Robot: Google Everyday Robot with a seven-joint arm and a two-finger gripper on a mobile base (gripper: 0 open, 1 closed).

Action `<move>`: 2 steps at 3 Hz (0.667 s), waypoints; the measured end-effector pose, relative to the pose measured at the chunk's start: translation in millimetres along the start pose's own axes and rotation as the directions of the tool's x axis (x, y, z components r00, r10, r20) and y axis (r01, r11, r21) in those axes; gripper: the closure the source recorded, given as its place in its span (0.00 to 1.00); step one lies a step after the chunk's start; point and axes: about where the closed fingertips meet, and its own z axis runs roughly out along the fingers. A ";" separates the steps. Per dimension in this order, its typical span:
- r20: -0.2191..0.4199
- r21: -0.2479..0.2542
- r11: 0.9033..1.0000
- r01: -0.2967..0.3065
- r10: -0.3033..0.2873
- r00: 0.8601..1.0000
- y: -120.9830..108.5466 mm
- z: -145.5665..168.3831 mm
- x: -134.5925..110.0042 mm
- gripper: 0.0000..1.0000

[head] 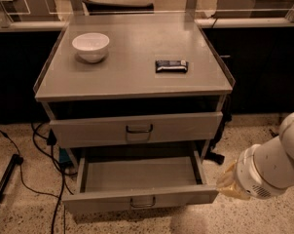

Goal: Close middle drawer

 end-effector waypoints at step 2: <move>0.028 0.026 1.000 0.018 -0.018 0.999 2.5 40.7 20.7 1.00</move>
Offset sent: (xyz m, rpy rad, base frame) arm 0.0029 -0.0121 -0.0855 -0.0009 -0.0948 0.0332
